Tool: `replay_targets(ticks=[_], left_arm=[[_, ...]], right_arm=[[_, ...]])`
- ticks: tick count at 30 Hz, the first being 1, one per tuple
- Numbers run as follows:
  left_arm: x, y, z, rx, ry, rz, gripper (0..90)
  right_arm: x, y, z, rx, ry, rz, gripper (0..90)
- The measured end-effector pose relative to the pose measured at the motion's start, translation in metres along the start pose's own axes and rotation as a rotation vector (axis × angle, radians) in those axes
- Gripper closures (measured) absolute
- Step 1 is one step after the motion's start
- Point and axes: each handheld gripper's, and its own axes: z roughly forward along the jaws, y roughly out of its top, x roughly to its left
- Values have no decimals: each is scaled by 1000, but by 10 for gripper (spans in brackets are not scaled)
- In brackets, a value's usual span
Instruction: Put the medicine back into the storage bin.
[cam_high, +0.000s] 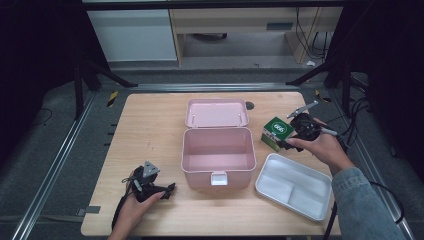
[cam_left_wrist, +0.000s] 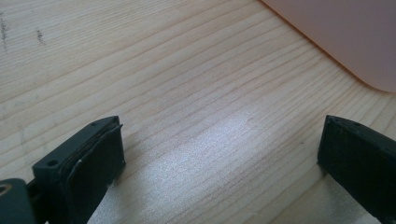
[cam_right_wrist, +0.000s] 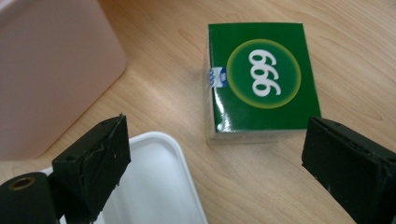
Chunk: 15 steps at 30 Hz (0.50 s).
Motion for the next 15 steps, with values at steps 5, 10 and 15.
replay_targets(ticks=[5,10,15], left_arm=[[0,0,0,0,0,1,0],[0,0,0,0,1,0,0],[0,0,0,-1,1,-1,0]], right_arm=[[-7,10,7,6,-13,1,79],[-14,18,14,14,-20,7,74],[-20,22,20,33,-21,7,77]])
